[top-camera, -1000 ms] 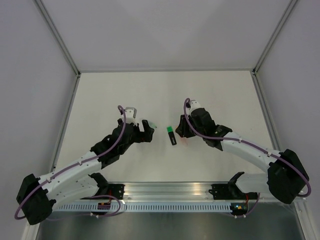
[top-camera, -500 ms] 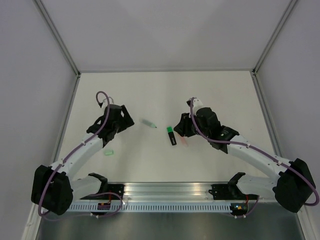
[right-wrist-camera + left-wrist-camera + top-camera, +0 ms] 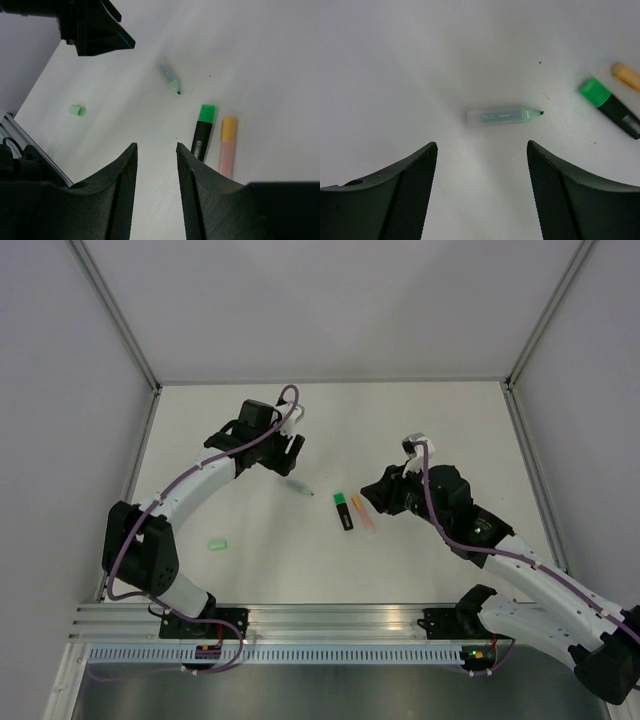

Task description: Insert the pens into the pen caps

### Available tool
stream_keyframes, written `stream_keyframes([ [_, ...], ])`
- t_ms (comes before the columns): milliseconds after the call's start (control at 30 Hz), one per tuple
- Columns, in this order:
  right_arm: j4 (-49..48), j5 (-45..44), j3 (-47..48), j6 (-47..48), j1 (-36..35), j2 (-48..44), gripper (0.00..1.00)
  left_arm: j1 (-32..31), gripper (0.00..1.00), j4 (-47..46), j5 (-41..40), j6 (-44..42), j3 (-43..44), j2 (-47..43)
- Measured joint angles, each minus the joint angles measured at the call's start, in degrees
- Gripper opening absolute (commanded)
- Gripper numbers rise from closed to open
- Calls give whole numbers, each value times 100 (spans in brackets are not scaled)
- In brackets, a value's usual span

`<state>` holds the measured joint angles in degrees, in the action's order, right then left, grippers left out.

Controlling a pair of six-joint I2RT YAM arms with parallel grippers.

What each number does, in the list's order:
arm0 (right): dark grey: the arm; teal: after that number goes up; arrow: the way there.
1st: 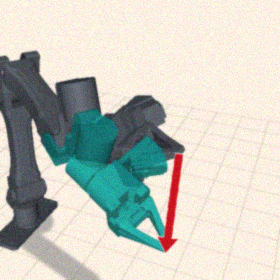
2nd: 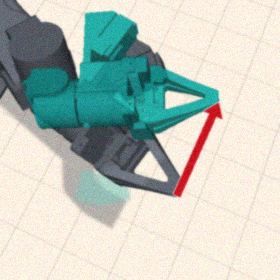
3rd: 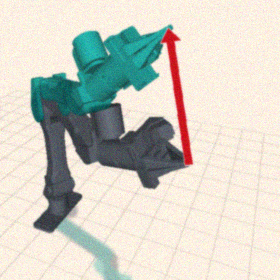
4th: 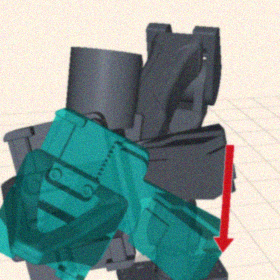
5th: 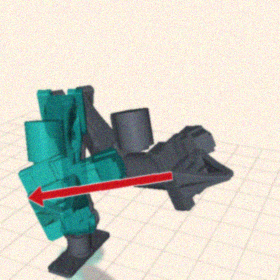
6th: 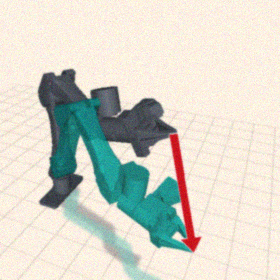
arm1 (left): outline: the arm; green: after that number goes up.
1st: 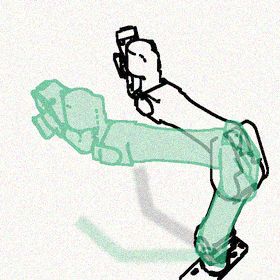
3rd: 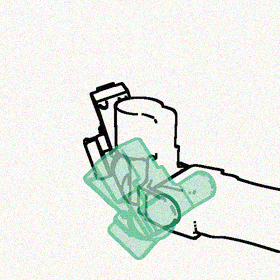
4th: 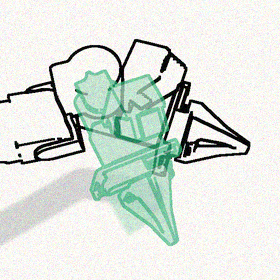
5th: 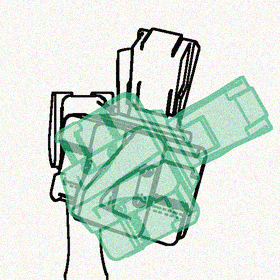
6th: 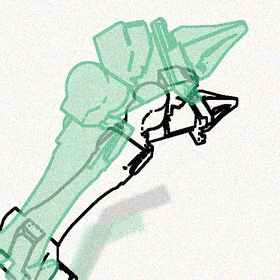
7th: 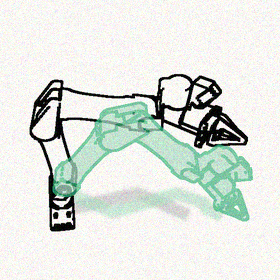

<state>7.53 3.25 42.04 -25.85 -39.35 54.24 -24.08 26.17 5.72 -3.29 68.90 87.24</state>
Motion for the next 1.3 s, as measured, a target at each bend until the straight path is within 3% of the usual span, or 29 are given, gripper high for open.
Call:
stream_keyframes([
  [200, 107, -164, -57, 35, 0, -686, 43, -31, 78, 238, -46, -2236, -98, 741],
  [467, 109, -133, -131, 35, 0, -953, 44, -28, 80, 503, 540, -3536, -103, 1499],
  [1067, 116, -2, -142, 37, 0, -1202, 45, -240, 77, -81, 1005, -4146, 210, 2199],
  [1133, 118, 0, -142, 37, 0, -1224, 45, -256, 74, -101, 1008, -4170, 240, 2221],
  [1300, 127, 55, -142, 37, 0, -1268, 44, -291, 53, 431, 1054, -4201, 699, 2522],
])
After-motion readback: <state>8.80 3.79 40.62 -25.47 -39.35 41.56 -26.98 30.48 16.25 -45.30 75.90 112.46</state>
